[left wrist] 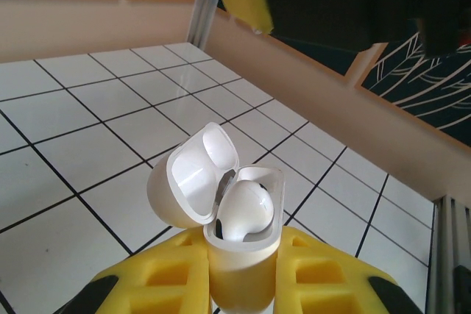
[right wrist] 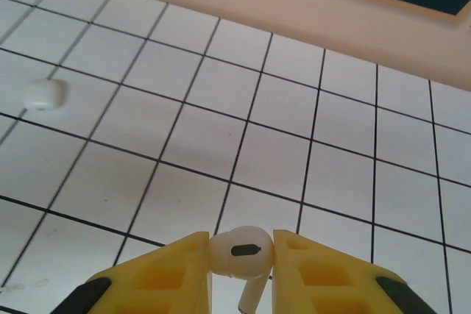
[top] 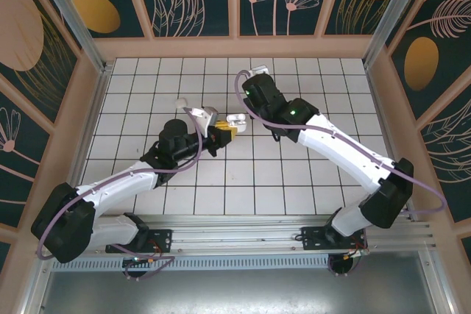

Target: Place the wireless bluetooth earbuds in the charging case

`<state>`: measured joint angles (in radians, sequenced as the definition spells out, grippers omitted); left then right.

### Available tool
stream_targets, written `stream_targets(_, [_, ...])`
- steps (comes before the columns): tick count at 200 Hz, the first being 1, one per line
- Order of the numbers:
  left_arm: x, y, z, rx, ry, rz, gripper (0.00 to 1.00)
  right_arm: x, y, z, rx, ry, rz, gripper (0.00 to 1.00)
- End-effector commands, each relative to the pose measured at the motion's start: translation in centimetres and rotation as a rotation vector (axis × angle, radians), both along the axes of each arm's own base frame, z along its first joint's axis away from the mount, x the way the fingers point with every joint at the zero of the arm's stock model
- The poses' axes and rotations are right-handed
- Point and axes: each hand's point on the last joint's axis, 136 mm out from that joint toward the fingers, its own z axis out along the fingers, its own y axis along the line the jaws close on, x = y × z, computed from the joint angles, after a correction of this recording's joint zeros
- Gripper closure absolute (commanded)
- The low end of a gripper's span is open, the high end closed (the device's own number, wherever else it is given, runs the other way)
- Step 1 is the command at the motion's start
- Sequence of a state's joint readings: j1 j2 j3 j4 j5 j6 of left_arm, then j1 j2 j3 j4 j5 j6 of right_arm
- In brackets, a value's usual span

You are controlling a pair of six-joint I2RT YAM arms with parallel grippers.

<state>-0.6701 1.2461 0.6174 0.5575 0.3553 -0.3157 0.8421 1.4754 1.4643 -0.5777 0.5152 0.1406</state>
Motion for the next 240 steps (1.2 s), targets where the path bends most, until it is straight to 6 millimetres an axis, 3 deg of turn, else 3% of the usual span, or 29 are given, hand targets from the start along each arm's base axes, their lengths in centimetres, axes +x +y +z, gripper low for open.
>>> stream_targets(1, [0.5, -0.3, 3.9, -0.090, -0.029, 0.019, 1.00, -1.3, 1.4, 2.1, 0.141, -0.032, 0.069, 0.76])
stream_targets(58, [1.3, -0.9, 6.0, -0.135, 0.000, 0.024, 1.00, -3.8, 4.2, 2.5, 0.316, -0.018, 0.263, 0.75])
stream_targets(95, [1.2, -1.0, 7.3, -0.165, -0.002, 0.018, 1.00, -4.6, 4.8, 2.2, 0.390, -0.001, 0.297, 0.75])
stream_targets(136, [1.1, -0.8, 7.9, -0.163, -0.013, 0.022, 1.00, -4.4, 4.9, 1.7, 0.410, 0.030, 0.274, 0.76])
stream_targets(180, [1.2, -0.7, 7.7, -0.157, -0.012, 0.027, 1.00, -2.8, 4.1, 1.5, 0.474, 0.131, 0.162, 0.77])
stream_targets(240, [1.2, -0.9, 6.7, -0.129, -0.008, 0.022, 1.00, -2.5, 3.3, 3.1, 0.579, 0.149, 0.122, 0.77])
